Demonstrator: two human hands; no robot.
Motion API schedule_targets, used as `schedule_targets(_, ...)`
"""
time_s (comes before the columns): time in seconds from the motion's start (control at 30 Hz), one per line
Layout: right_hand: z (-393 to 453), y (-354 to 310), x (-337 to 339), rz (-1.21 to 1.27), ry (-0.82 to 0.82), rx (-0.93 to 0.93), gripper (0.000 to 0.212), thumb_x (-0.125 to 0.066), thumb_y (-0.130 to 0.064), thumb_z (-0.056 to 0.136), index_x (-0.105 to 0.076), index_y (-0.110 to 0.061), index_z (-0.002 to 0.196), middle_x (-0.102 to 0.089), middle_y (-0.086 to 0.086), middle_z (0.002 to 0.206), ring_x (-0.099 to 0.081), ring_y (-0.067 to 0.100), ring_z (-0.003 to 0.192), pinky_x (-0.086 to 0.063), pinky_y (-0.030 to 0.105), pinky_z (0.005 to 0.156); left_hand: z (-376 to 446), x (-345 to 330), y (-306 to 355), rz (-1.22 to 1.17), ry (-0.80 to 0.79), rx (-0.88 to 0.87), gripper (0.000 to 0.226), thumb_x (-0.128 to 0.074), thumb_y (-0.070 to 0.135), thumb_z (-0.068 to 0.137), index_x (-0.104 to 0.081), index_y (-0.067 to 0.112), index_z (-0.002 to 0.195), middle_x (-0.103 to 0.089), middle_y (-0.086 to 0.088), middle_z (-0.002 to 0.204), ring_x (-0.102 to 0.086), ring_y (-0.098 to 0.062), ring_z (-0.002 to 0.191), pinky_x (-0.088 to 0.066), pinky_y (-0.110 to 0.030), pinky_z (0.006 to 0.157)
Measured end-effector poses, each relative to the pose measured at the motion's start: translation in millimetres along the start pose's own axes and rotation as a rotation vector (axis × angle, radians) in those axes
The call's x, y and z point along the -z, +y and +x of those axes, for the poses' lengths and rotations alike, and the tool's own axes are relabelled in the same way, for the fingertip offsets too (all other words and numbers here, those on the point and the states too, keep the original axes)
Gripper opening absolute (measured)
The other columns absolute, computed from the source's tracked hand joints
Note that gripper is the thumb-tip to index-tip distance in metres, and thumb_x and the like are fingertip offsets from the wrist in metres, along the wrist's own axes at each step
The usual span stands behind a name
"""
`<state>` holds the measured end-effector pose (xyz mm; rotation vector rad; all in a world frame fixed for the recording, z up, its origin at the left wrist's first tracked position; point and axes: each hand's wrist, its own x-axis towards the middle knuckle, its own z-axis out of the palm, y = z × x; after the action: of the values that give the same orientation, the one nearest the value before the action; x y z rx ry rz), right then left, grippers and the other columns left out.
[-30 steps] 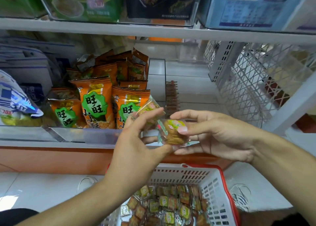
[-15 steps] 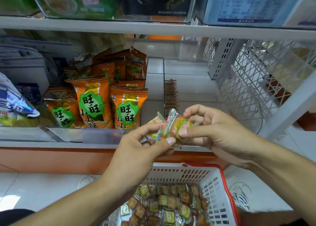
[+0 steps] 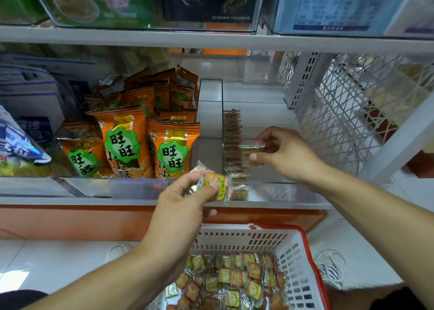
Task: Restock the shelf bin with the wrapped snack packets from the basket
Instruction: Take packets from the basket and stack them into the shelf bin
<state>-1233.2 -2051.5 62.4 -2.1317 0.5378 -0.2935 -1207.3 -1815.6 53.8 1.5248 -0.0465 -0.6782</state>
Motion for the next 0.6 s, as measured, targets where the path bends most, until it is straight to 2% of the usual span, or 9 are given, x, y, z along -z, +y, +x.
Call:
schedule_targets(0.13,17.4,8.4,-6.9,-0.229,-0.087,0.030,0.031,-0.086,-0.018,0.075,-0.062,-0.030,0.089,-0.071,-0.006,0.091,-0.067,0.016,0.088,-0.049,0.025,0.075,4.0,-2.4,-4.1,0.009,-0.003,0.007,0.028,-0.076,0.030,0.088,-0.072,0.026,0.116,-0.077,-0.001,0.111,-0.072,-0.013,0.077,-0.053,-0.052,0.099)
schedule_targets(0.23,22.5,13.9,-10.1,-0.329,-0.160,0.038,0.033,-0.084,-0.019,0.078,-0.066,-0.027,0.104,-0.070,-0.007,0.101,-0.065,0.013,0.094,-0.042,0.011,0.068,5.2,-2.7,-4.1,0.013,-0.011,-0.005,0.029,-0.076,0.032,0.087,-0.072,0.027,0.116,-0.077,0.000,0.112,-0.073,-0.013,0.077,-0.054,-0.050,0.097)
schedule_targets(0.27,23.7,13.9,-10.4,-0.345,-0.165,0.044,0.035,-0.084,-0.020,0.079,-0.067,-0.026,0.108,-0.070,-0.006,0.103,-0.064,0.013,0.094,-0.042,0.011,0.067,5.2,-2.7,-4.0,0.014,-0.021,-0.006,0.030,-0.077,0.033,0.086,-0.072,0.028,0.116,-0.077,0.002,0.112,-0.073,-0.012,0.078,-0.054,-0.051,0.098)
schedule_targets(0.37,26.0,11.9,-11.5,-0.355,-0.149,0.054,0.034,-0.082,-0.021,0.080,-0.067,-0.026,0.111,-0.071,-0.003,0.107,-0.066,0.017,0.097,-0.050,0.024,0.079,5.5,-2.3,-3.8,0.017,-0.032,-0.007,0.028,-0.076,0.034,0.087,-0.073,0.028,0.114,-0.077,0.004,0.111,-0.073,-0.012,0.078,-0.054,-0.052,0.100)
schedule_targets(0.43,26.2,10.5,-13.2,-0.363,-0.150,0.071,0.030,-0.080,-0.020,0.082,-0.065,-0.028,0.106,-0.070,-0.004,0.101,-0.067,0.017,0.090,-0.052,0.023,0.077,6.0,-2.5,-3.3,0.017,-0.040,-0.009,0.028,-0.075,0.034,0.088,-0.072,0.028,0.115,-0.077,0.004,0.109,-0.073,-0.012,0.079,-0.054,-0.053,0.101)
schedule_targets(0.5,25.9,8.6,-15.6,-0.375,-0.174,0.116,0.027,-0.080,-0.020,0.081,-0.064,-0.031,0.099,-0.066,-0.012,0.088,-0.062,0.009,0.079,-0.044,0.008,0.063,5.9,-2.8,-2.5,0.020,-0.050,-0.015,0.032,-0.077,0.037,0.086,-0.072,0.028,0.116,-0.077,0.004,0.109,-0.074,-0.012,0.081,-0.053,-0.054,0.101)
schedule_targets(0.6,26.5,7.2,-19.0,-0.416,-0.210,0.173,0.031,-0.082,-0.023,0.079,-0.071,-0.029,0.107,-0.059,-0.017,0.084,-0.053,-0.001,0.071,-0.036,0.001,0.057,5.4,-2.7,-1.5,0.029,-0.052,-0.018,0.045,-0.077,0.043,0.076,-0.070,0.029,0.119,-0.077,0.005,0.111,-0.075,-0.013,0.082,-0.054,-0.053,0.099)
